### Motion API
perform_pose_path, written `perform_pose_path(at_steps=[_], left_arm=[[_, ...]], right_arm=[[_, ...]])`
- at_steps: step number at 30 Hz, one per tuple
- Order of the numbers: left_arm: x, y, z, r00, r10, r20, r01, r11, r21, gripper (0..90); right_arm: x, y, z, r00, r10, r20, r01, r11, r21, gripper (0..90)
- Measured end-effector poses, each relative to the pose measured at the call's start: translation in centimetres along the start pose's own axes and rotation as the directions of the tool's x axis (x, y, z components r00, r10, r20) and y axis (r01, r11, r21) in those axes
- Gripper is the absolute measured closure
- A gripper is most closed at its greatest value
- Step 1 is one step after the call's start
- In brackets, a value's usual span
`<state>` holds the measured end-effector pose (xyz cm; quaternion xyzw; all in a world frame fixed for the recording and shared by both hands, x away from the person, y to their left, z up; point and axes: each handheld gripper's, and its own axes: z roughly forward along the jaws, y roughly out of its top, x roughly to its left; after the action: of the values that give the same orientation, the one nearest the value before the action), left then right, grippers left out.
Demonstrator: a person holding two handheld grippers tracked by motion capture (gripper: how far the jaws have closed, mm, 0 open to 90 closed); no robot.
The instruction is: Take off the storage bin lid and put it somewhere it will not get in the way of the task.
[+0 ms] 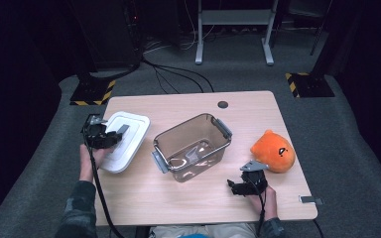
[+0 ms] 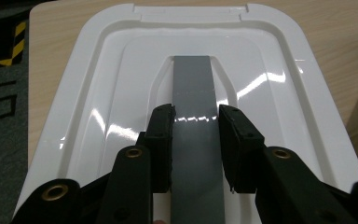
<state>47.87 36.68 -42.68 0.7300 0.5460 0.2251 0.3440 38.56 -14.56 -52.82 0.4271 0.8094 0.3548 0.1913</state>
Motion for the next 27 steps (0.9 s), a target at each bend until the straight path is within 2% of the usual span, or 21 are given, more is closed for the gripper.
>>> perform_pose_path(at_steps=[3, 6, 9, 14, 17, 20, 21, 23, 27], left_arm=[[0.2, -0.5, 0.5, 1.0, 0.0, -0.005, 0.0, 0.9999, 0.015, 66.6], [0.4, -1.2, 1.2, 0.9996, -0.025, -0.011, 0.025, 0.9994, 0.023, 66.6], [0.5, -1.6, 1.8, 0.9995, -0.024, -0.02, 0.025, 0.9991, 0.034, 66.7], [0.6, -2.0, 2.5, 0.9985, -0.049, -0.022, 0.05, 0.9977, 0.046, 66.6], [0.5, -2.4, 3.1, 0.9977, -0.056, -0.039, 0.059, 0.9966, 0.058, 66.6], [0.6, -2.7, 3.5, 0.9963, -0.069, -0.051, 0.073, 0.9955, 0.062, 66.6], [0.7, -3.1, 3.9, 0.9942, -0.089, -0.061, 0.092, 0.9939, 0.061, 66.6], [0.8, -3.4, 4.1, 0.9927, -0.102, -0.064, 0.106, 0.9924, 0.063, 66.6], [1.0, -4.0, 4.6, 0.9902, -0.113, -0.082, 0.118, 0.9909, 0.064, 66.6]], right_arm=[[0.0, 0.0, 0.0, 1.0, 0.0, 0.0, 0.0, 1.0, 0.0, 14.0], [0.0, 0.0, 0.0, 1.0, 0.001, 0.0, -0.001, 1.0, 0.0, 14.1], [0.0, 0.0, 0.0, 1.0, 0.0, 0.0, 0.0, 1.0, 0.0, 14.1], [0.0, 0.0, 0.0, 1.0, 0.0, -0.001, 0.0, 1.0, 0.0, 14.1], [0.0, 0.0, 0.0, 1.0, 0.002, 0.0, -0.002, 1.0, 0.001, 14.1], [0.0, 0.0, 0.0, 1.0, 0.0, 0.0, 0.0, 1.0, 0.0, 14.0], [0.0, 0.0, 0.0, 1.0, 0.001, 0.0, -0.001, 1.0, 0.0, 14.1], [0.0, 0.0, 0.0, 1.0, 0.001, 0.002, -0.001, 1.0, 0.001, 14.1], [0.0, 0.0, 0.0, 1.0, 0.003, 0.003, -0.003, 1.0, 0.001, 14.0]])
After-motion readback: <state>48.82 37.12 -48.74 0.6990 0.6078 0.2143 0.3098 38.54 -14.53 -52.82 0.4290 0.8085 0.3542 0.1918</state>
